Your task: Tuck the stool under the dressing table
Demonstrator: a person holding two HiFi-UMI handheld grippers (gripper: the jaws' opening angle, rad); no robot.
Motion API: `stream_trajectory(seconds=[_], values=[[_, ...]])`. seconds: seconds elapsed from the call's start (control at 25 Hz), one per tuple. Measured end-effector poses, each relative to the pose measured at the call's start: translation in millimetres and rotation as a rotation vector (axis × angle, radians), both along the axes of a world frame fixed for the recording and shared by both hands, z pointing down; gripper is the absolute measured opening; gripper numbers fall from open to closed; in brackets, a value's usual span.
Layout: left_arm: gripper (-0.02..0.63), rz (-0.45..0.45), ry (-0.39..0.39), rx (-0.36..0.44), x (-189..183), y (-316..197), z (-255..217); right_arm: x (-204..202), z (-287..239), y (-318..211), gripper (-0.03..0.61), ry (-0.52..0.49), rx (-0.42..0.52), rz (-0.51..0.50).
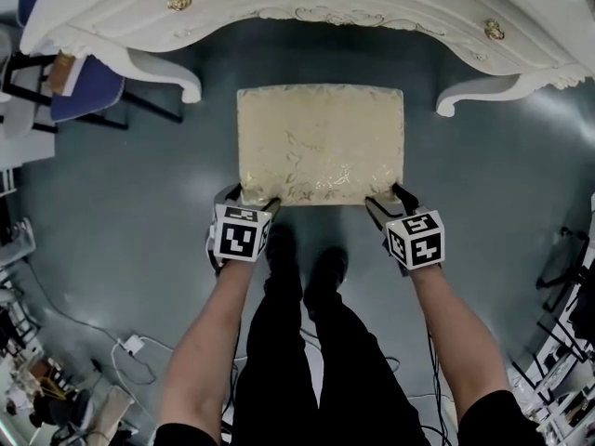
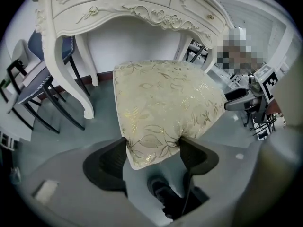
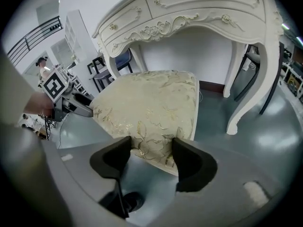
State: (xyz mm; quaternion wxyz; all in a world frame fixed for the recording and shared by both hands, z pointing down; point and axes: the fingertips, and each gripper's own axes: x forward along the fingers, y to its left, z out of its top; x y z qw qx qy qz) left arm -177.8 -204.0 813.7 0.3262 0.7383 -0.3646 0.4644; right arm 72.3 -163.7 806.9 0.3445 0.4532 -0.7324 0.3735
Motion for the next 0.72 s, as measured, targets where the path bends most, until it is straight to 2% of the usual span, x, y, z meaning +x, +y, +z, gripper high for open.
stream_trajectory(seconds=[0.48, 0.72], values=[[0.375, 0.021, 0.091, 0.11, 9, -90, -8, 10, -6, -92, 0.284, 0.007, 0.096, 0.07], [0.371, 0.039, 0.089, 0.152, 6, -146, -12, 5, -9, -140, 0.284, 0.004, 0.133, 0.106]])
